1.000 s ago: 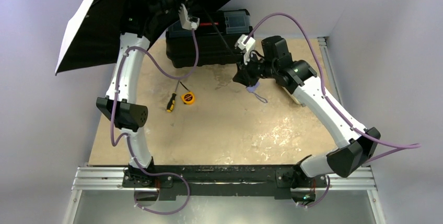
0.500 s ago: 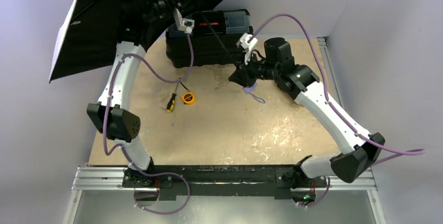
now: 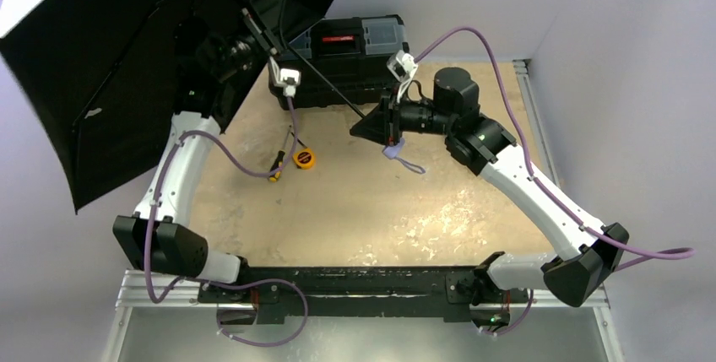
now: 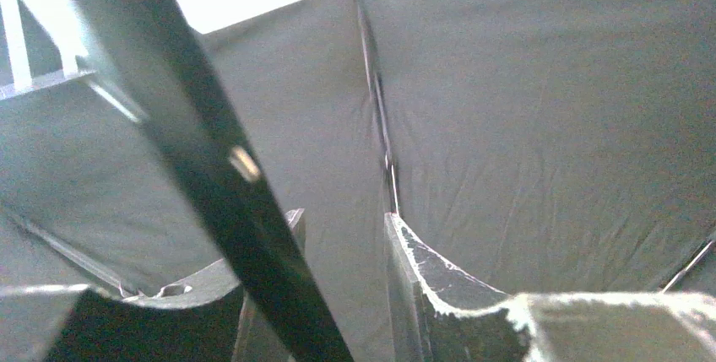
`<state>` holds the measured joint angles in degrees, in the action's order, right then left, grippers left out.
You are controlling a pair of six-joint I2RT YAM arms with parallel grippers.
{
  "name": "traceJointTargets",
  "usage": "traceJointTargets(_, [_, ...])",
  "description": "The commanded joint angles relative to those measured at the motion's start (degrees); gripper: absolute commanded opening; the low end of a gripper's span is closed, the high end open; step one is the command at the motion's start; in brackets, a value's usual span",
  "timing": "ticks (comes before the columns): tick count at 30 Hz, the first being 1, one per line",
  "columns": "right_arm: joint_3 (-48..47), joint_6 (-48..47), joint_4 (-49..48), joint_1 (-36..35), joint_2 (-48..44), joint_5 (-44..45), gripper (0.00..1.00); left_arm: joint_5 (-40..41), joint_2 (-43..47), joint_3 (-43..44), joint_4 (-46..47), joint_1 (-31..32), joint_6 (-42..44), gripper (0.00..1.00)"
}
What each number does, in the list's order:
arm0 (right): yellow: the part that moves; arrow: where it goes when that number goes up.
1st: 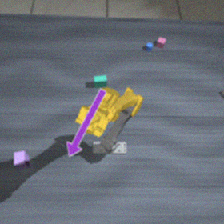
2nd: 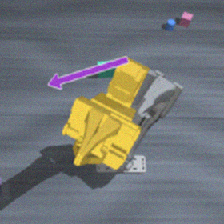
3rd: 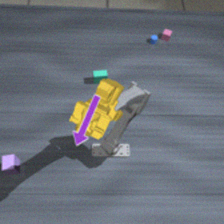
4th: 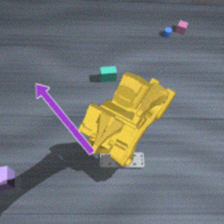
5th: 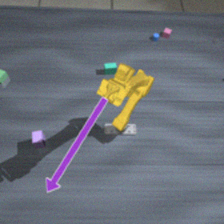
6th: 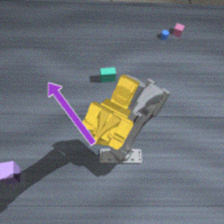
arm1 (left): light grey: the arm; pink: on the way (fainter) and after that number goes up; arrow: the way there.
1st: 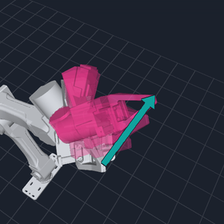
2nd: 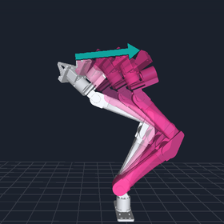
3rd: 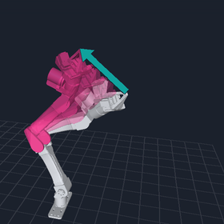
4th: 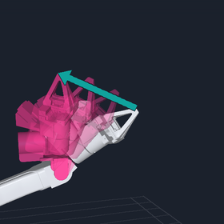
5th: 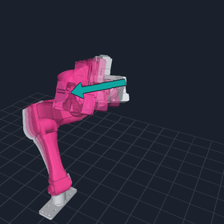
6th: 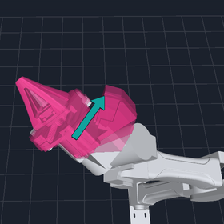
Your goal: Open the umbrella
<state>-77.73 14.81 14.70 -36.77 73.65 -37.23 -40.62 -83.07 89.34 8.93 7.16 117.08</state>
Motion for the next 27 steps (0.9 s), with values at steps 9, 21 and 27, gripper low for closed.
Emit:
traceJointTargets(9, [-1.04, 14.22, -25.67, 5.31, -1.68, 3.77, 0.00, -8.38, 8.05, -9.49, -10.29, 1.17, 8.30, 0.40])
traceJointTargets(21, [5.85, 1.89, -15.82, 4.35, -6.86, -6.19, 0.00, -0.38, 2.13, -6.19, 7.78, 1.24, 0.25, 0.00])
traceJointTargets(27, [0.62, -1.05, -8.76, 4.45, -4.28, -6.09, 0.74, -12.81, 2.35, -6.90, 8.87, 1.39, 3.09, 0.00])
